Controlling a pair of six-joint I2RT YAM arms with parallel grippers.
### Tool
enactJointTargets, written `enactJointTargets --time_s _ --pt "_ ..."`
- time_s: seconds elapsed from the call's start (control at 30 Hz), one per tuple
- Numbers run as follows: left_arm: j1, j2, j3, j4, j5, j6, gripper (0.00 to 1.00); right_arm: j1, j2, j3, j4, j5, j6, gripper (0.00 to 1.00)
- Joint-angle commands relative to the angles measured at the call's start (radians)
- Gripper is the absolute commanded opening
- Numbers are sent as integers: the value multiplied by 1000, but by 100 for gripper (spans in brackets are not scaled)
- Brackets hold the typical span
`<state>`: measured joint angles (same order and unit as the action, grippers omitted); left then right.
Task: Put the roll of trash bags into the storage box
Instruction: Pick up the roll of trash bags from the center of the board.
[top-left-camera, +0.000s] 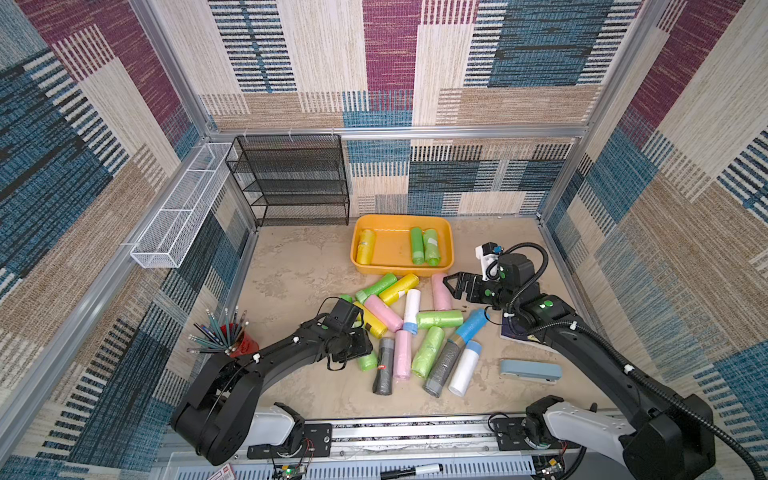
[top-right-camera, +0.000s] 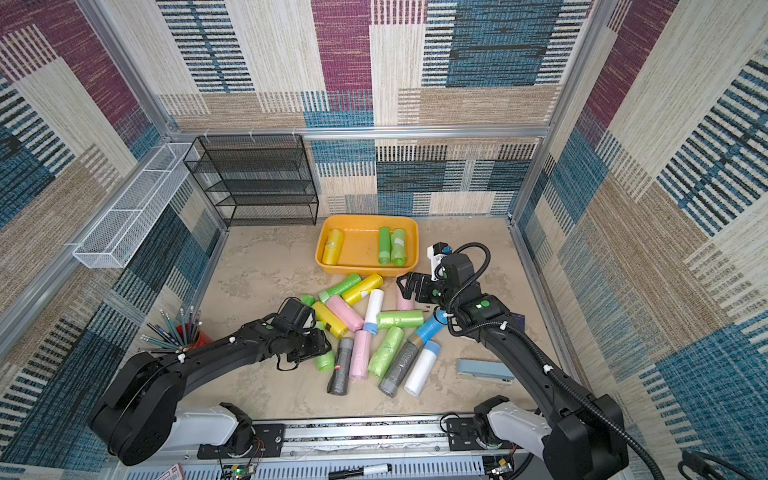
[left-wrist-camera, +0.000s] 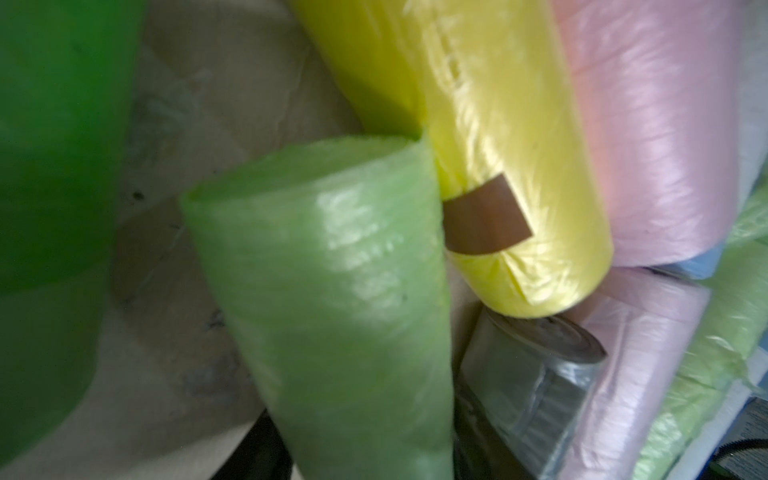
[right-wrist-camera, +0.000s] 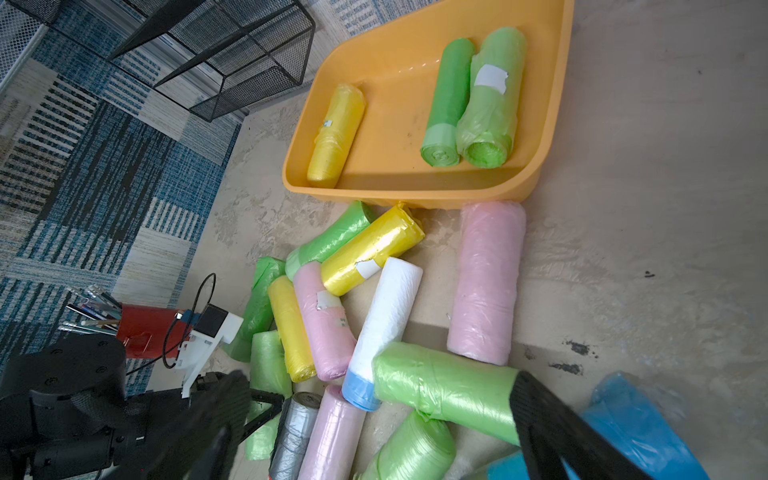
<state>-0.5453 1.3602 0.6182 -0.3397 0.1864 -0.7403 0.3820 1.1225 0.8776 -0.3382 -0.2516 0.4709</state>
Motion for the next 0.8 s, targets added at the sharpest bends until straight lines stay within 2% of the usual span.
enactJointTargets --time_s 0.0,0.17,0.77 --pt "1 9 -6 -47 -45 30 50 1 1 7 5 4 8 99" --pt "1 -11 1 -51 -18 32 38 1 -2 2 10 -4 6 99" --pt "2 -163 75 -152 -35 36 39 0 2 -13 18 -18 5 99"
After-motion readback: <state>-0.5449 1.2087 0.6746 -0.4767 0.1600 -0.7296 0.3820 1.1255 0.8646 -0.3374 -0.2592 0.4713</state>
